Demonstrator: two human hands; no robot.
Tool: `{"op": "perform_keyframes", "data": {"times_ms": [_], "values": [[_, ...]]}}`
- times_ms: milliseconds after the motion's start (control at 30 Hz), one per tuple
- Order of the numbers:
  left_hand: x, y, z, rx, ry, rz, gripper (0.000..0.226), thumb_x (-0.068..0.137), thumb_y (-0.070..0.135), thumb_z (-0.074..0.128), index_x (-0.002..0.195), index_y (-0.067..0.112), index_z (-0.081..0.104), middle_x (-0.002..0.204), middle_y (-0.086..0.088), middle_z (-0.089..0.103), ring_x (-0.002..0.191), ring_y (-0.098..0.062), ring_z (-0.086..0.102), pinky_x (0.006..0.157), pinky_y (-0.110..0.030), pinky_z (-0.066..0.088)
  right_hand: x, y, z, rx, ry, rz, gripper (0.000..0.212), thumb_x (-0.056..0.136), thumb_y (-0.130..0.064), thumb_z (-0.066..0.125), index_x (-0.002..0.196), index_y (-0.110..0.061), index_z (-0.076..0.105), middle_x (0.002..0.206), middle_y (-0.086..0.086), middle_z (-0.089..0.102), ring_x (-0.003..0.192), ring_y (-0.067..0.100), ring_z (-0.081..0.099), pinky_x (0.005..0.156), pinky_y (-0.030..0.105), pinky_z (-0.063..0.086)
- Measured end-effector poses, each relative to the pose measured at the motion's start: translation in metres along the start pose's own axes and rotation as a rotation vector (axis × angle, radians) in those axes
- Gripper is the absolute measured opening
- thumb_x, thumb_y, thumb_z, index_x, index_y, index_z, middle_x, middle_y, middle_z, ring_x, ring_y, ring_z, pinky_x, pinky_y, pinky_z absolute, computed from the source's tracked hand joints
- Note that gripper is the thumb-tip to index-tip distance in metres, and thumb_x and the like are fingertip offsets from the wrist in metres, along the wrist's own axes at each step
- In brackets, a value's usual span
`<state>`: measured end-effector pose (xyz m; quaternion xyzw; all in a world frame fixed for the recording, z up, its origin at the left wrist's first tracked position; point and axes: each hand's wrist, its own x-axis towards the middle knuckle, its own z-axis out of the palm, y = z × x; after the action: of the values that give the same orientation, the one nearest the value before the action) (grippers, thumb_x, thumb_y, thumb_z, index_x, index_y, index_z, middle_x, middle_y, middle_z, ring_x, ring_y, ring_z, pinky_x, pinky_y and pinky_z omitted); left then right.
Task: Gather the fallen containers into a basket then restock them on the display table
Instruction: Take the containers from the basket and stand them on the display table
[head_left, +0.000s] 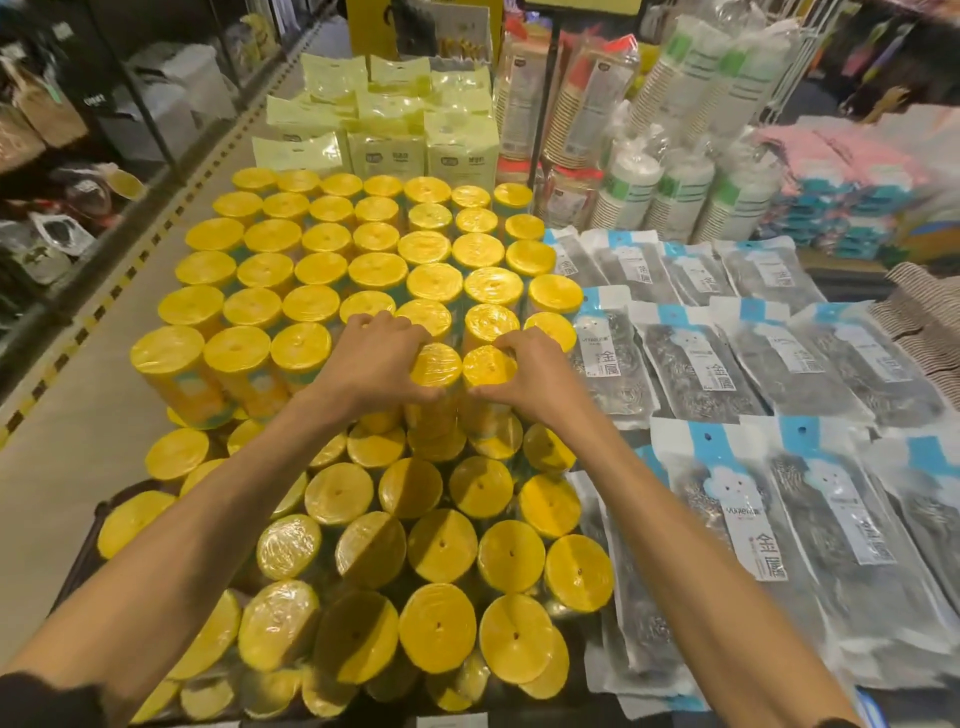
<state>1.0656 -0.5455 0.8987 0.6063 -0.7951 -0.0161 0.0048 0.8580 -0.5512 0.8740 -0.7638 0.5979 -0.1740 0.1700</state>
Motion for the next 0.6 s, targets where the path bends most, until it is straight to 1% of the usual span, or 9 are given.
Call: {"op": "perform_keyframes", "data": {"times_ms": [100,300,400,500,533,600], "values": [[-0.001,-0.001,0.001,-0.016,0.014,0.011,0.076,0.076,0.07,0.064,0.134,0.022,0.051,0.131,-0.001,0.059,0.124,-0.025,0.045,0.106,-0.046,0.03,-0.002,-0.004,0.001,-0.022,-0.007,0.023,0.08,0.066,-0.056,0.083,0.128,-0.014,0.056,0.121,0.008,0.057,0.111,0.024,0.055,0.087,0.044,0.051],[-0.008,-0.003,0.004,-0.03,0.048,0.03,0.075,0.078,0.068,0.064,0.134,0.021,0.048,0.132,-0.002,0.057,0.123,-0.025,0.046,0.102,-0.045,0.035,-0.008,-0.012,0.001,-0.078,-0.001,0.062,0.08,0.066,-0.057,0.082,0.128,-0.013,0.054,0.123,0.007,0.056,0.111,0.023,0.055,0.087,0.043,0.051],[-0.013,-0.004,0.006,-0.023,0.059,0.061,0.074,0.082,0.067,0.06,0.136,0.019,0.046,0.133,-0.005,0.055,0.125,-0.027,0.046,0.099,-0.046,0.037,-0.012,-0.013,-0.002,-0.049,-0.01,0.086,0.081,0.067,-0.056,0.082,0.13,-0.014,0.053,0.124,0.007,0.055,0.111,0.023,0.054,0.088,0.041,0.05],[-0.018,-0.007,0.007,-0.053,0.094,0.089,0.069,0.085,0.063,0.06,0.136,0.019,0.045,0.133,-0.005,0.053,0.124,-0.027,0.046,0.098,-0.046,0.038,-0.017,-0.013,-0.006,-0.05,-0.012,0.09,0.076,0.072,-0.049,0.081,0.133,-0.014,0.051,0.127,0.007,0.054,0.114,0.023,0.053,0.086,0.032,0.046],[-0.02,-0.009,0.007,-0.071,0.105,0.097,0.067,0.086,0.06,0.06,0.136,0.018,0.045,0.133,-0.006,0.053,0.124,-0.028,0.046,0.098,-0.046,0.038,-0.019,-0.013,-0.007,-0.059,-0.008,0.091,0.074,0.075,-0.048,0.08,0.134,-0.014,0.051,0.128,0.007,0.053,0.115,0.023,0.052,0.086,0.032,0.045],[-0.025,-0.013,0.006,-0.102,0.126,0.107,0.064,0.088,0.056,0.06,0.136,0.017,0.046,0.132,-0.007,0.052,0.123,-0.029,0.046,0.097,-0.046,0.039,-0.023,-0.015,-0.009,-0.086,-0.003,0.095,0.07,0.078,-0.047,0.076,0.134,-0.013,0.05,0.13,0.009,0.052,0.117,0.025,0.052,0.089,0.037,0.047]]}}
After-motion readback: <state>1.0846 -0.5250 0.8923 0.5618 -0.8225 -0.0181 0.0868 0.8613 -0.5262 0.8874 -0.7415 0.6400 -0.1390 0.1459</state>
